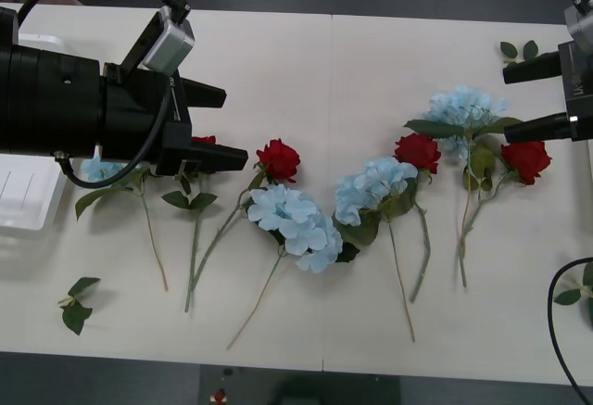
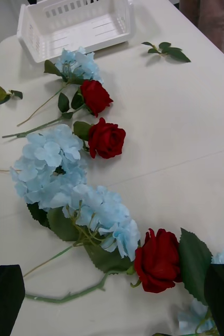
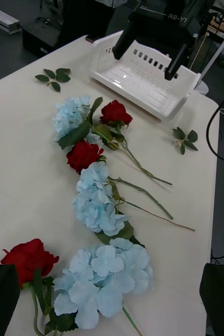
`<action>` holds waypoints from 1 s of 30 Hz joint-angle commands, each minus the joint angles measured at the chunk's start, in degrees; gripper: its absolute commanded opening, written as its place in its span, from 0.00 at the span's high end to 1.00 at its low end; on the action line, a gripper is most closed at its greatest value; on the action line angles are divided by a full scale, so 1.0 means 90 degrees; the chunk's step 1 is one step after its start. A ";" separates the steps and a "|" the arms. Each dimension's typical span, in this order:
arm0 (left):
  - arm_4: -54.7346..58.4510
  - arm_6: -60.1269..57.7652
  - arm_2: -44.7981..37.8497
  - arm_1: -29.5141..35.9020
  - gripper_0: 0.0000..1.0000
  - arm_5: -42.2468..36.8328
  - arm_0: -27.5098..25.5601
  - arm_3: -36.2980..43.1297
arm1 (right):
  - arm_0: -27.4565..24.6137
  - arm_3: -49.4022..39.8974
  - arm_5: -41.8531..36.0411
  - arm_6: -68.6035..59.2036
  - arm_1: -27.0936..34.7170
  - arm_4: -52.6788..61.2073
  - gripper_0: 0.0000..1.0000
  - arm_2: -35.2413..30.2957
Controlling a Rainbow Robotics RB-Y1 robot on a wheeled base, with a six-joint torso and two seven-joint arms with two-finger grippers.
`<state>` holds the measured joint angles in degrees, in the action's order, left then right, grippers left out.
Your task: Put the red flowers into the right box and the blue flowers into the left box
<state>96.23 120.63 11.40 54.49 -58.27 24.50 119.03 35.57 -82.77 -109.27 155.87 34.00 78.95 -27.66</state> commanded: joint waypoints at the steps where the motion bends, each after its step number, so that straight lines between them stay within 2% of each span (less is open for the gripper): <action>1: 0.0040 0.0406 0.0013 0.0078 0.00 0.0039 0.0090 0.0105 | 0.0160 -0.0393 -0.0056 -0.0097 -0.0047 -0.0188 0.00 0.0133; 2: 0.0079 0.0416 0.0189 -0.0156 0.00 0.0039 -0.0164 0.0066 | 0.0199 -0.0579 -0.0037 -0.0097 -0.0057 -0.0276 0.00 0.0163; 4: 0.0187 0.0396 0.0111 -0.0186 0.00 0.0078 -0.0173 0.0066 | 0.0189 -0.0891 -0.0017 -0.0097 -0.0057 -0.0423 0.00 0.0172; 8: 0.0821 0.0162 -0.0241 0.0205 0.00 -0.0010 -0.0056 -0.0052 | 0.0179 -0.1370 0.0031 -0.0097 -0.0057 -0.0725 0.00 0.0280; 13: 0.0939 -0.1098 -0.0846 0.0723 0.00 -0.0655 -0.0037 -0.0081 | 0.0121 -0.1409 0.0022 -0.0097 -0.0057 -0.1155 0.00 0.0290; 22: -0.0497 -0.3940 -0.1413 0.1133 0.00 -0.1768 -0.0173 -0.0100 | -0.0163 -0.1438 0.0041 -0.3208 0.0002 -0.2786 0.00 0.0260; 30: -0.1737 -0.5932 -0.1335 0.1143 0.00 -0.1963 -0.0525 -0.0110 | -0.0241 -0.1438 0.0061 -0.6313 0.0002 -0.4134 0.00 0.0319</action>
<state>82.48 70.08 -1.05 63.45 -75.83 21.61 117.88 32.96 -94.30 -109.19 108.38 34.00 44.21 -24.69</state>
